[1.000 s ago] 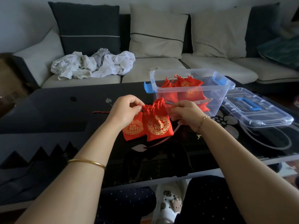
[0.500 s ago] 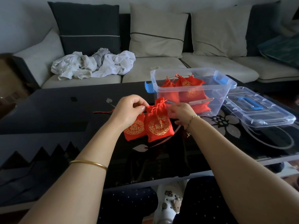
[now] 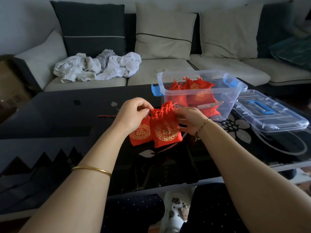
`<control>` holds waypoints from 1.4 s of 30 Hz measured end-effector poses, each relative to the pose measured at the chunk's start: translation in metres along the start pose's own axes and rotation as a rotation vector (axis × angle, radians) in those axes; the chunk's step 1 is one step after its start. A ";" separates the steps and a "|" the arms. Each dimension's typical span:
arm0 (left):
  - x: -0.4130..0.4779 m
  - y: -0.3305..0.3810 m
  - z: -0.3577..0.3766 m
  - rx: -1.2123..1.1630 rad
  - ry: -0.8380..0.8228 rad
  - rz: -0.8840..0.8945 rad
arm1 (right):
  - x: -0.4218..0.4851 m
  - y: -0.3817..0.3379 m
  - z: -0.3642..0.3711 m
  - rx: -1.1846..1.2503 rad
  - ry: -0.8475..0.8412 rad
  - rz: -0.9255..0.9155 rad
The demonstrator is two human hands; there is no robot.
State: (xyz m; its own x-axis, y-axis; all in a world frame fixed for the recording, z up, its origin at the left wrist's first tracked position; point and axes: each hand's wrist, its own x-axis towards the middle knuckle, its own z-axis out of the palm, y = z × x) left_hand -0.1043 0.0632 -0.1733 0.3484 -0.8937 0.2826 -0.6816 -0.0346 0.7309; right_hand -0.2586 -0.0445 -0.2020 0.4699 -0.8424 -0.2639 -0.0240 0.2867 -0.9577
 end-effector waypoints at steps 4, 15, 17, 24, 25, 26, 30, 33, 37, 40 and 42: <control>0.000 -0.003 0.000 0.011 0.053 -0.011 | 0.000 0.002 -0.005 -0.009 0.005 -0.045; 0.005 -0.020 -0.009 -0.078 0.162 -0.180 | 0.005 -0.006 -0.029 -0.075 0.308 -0.211; 0.005 -0.022 -0.009 -0.057 0.195 -0.180 | 0.005 -0.005 -0.032 -0.027 0.318 -0.180; 0.003 -0.018 -0.009 0.137 0.282 -0.045 | 0.007 -0.004 -0.038 -0.652 0.471 -0.385; 0.003 -0.019 -0.008 0.160 0.286 -0.046 | 0.006 -0.005 -0.039 -0.722 0.500 -0.410; 0.003 -0.020 -0.008 0.193 0.283 -0.052 | 0.005 -0.005 -0.040 -0.748 0.517 -0.432; 0.005 -0.022 -0.006 0.257 0.200 -0.132 | 0.006 -0.006 -0.037 -0.499 0.462 -0.385; 0.012 -0.026 -0.007 -0.143 0.216 -0.485 | 0.002 -0.008 -0.037 0.024 0.379 -0.121; 0.013 -0.019 -0.014 -0.909 0.191 -0.913 | -0.005 -0.011 -0.040 0.420 0.384 0.120; 0.013 -0.007 -0.013 -1.087 0.195 -0.743 | -0.007 -0.017 -0.034 0.321 0.451 0.007; 0.012 0.006 -0.014 -1.154 0.119 -0.534 | -0.011 -0.024 -0.028 0.206 0.460 -0.137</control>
State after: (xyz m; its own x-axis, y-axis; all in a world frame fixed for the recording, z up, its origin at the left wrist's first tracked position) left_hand -0.0954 0.0590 -0.1569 0.5008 -0.8418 -0.2015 0.4915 0.0849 0.8667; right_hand -0.2878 -0.0552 -0.1795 0.0195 -0.9786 -0.2048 0.2069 0.2044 -0.9568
